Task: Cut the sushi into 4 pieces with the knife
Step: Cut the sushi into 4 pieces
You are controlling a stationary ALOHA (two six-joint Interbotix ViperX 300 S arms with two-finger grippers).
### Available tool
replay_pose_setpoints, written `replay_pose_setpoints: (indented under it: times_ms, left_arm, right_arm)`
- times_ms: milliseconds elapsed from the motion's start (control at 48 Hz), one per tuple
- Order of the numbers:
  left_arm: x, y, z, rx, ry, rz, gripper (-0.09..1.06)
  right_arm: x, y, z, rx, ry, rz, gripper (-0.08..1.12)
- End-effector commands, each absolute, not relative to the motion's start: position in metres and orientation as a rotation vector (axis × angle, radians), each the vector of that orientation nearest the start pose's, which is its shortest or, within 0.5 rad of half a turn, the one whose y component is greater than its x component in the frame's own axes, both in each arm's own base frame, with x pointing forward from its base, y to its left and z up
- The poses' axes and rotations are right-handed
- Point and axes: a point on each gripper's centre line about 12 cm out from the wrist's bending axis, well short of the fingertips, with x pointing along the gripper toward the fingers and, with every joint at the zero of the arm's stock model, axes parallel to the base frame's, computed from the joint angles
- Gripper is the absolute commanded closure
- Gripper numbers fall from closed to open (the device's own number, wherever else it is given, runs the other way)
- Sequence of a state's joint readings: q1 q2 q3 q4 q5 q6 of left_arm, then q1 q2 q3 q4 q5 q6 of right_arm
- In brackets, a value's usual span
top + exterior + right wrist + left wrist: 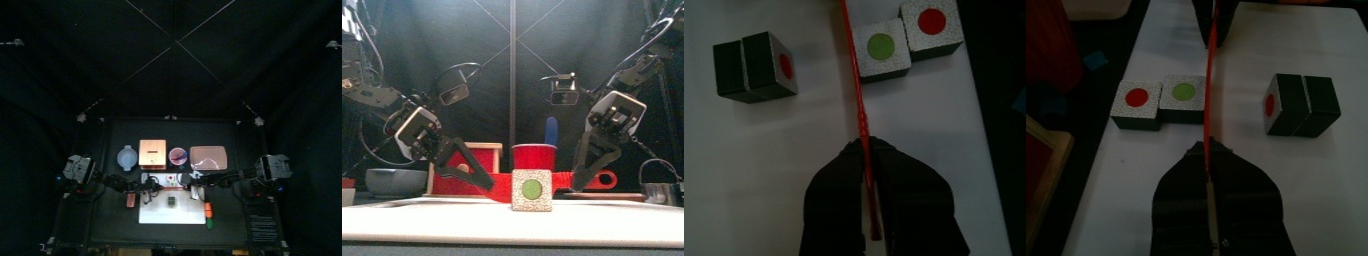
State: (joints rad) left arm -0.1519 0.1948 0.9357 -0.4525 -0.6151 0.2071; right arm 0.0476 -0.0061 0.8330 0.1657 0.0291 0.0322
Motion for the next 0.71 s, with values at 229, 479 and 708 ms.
replay_pose_setpoints:
  times_ms: [229, 479, 708]
  left_arm:
    - [0.34, -0.044, 0.133, -0.07, 0.443, 0.044, 0.81]
    - [0.34, -0.065, 0.128, -0.059, 0.457, -0.012, 0.81]
    - [0.345, -0.078, 0.115, -0.048, 0.488, -0.04, 0.81]
  right_arm:
    - [0.34, 0.039, 0.168, 0.165, 0.722, 0.037, 0.93]
    - [0.339, 0.058, 0.168, 0.165, 0.723, 0.083, 0.93]
    - [0.338, 0.065, 0.163, 0.191, 0.741, 0.09, 0.93]
